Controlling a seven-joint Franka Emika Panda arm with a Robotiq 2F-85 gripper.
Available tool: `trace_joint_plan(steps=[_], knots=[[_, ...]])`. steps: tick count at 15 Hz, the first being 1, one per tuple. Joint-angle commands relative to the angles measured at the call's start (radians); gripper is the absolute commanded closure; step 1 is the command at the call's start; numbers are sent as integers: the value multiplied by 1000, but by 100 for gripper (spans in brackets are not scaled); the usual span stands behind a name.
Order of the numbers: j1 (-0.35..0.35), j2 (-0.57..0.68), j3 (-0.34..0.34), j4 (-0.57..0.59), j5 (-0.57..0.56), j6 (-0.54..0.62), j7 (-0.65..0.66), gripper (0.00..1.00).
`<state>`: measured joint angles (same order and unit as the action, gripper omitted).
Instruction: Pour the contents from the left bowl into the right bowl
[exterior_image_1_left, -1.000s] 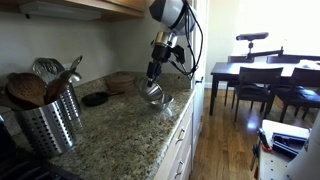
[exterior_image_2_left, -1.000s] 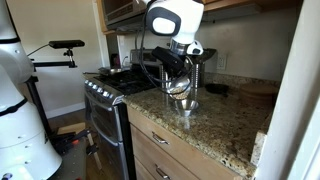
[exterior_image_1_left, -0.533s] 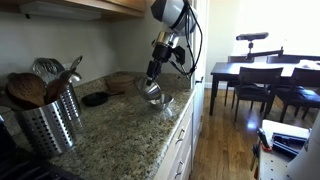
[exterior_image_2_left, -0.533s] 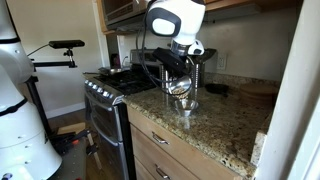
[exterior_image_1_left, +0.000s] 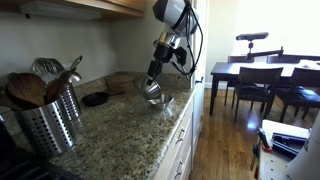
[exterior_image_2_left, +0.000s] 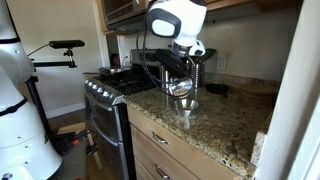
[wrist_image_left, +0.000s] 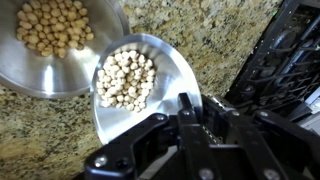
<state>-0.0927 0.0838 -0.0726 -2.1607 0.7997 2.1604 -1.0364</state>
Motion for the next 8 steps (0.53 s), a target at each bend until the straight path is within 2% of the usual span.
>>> trace_joint_plan(steps=[1,8], knots=[[-17,-64,-4,-67,59,19,-66,91],[-22,-83,-16,-104,117,19,-124,91]])
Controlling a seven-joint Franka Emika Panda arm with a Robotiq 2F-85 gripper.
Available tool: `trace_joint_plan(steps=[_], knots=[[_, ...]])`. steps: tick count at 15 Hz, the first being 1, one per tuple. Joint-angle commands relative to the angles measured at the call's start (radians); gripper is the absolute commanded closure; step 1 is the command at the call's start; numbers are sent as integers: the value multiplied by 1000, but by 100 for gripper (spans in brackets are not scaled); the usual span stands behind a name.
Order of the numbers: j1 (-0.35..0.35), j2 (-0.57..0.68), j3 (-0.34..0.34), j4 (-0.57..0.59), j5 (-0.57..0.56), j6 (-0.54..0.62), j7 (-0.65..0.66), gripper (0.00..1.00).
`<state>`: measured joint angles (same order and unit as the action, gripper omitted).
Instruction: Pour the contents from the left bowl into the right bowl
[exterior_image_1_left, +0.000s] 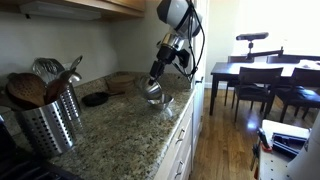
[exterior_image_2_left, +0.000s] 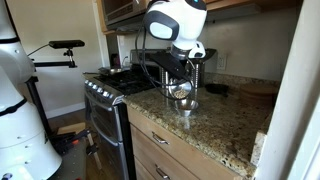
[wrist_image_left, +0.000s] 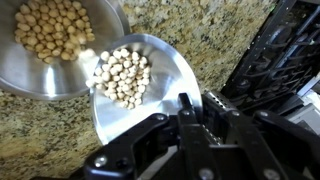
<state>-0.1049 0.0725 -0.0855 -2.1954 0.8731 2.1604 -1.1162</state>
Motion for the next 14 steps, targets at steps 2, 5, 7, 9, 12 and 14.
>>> trace_joint_plan(steps=[2,5,7,9,12,14], knots=[[-10,-85,-8,-85,56,21,-56,91],[-9,-107,-16,-112,74,23,-78,91],[-10,-108,-23,-119,86,22,-96,91],[-11,-111,-29,-128,100,23,-115,91],[-12,-112,-39,-140,123,23,-147,91],[-14,-108,-44,-144,142,21,-173,91]])
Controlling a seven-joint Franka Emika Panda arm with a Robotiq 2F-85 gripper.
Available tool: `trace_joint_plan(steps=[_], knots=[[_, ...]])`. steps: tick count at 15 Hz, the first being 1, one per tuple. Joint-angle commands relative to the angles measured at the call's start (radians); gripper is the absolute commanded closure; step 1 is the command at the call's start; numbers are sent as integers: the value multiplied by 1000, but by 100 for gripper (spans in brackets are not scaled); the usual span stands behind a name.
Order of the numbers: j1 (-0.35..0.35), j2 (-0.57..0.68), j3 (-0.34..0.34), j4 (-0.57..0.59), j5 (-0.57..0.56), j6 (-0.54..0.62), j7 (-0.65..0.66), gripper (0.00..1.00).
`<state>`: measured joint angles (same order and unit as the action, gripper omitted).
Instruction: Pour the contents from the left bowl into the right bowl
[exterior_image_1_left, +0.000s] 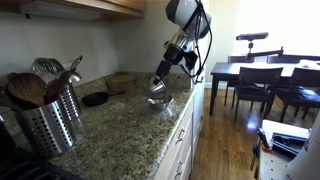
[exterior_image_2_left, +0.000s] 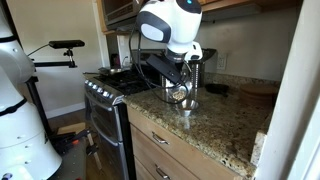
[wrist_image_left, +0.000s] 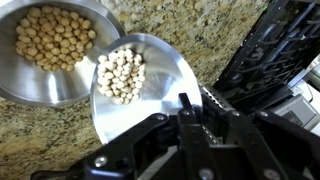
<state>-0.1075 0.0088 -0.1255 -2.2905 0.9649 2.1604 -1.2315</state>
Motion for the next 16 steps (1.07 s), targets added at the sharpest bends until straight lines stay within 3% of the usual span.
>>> trace_joint_plan(steps=[1,16], knots=[[-13,-42,-6,-52,59,20,-69,91],[-14,-58,-16,-86,132,18,-149,91]])
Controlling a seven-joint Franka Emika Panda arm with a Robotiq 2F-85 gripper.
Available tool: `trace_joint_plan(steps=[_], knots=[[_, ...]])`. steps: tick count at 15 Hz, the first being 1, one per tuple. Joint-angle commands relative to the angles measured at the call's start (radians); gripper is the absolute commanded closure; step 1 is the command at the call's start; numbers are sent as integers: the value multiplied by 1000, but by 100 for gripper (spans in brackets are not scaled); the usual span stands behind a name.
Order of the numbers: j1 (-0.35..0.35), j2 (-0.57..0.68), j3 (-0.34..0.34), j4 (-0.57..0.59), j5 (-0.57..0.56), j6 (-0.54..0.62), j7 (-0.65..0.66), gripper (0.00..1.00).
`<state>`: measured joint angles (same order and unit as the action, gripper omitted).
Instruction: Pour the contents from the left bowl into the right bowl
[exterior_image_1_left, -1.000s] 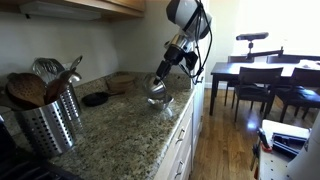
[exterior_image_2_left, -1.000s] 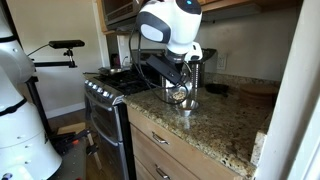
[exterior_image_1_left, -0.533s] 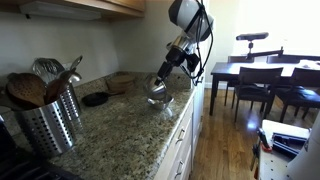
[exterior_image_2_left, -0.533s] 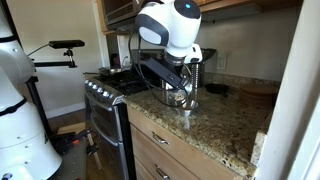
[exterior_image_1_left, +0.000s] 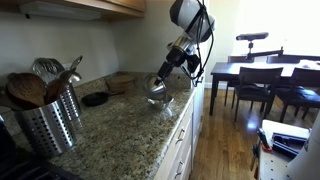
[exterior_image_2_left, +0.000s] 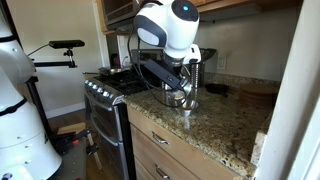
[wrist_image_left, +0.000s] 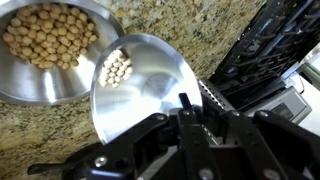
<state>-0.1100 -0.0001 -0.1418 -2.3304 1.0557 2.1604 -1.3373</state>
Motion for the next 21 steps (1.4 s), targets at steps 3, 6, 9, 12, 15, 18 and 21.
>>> trace_joint_plan(steps=[3,6,9,12,15,18,21], knots=[[-13,-56,-2,-55,57,17,-60,91],[-13,-55,-5,-60,72,16,-74,91],[-14,-56,-8,-69,89,14,-93,91],[-17,-58,-9,-80,102,15,-109,91],[-21,-58,-9,-86,107,17,-116,91],[-22,-57,-10,-87,112,16,-125,91],[-23,-57,-10,-88,123,12,-136,91]])
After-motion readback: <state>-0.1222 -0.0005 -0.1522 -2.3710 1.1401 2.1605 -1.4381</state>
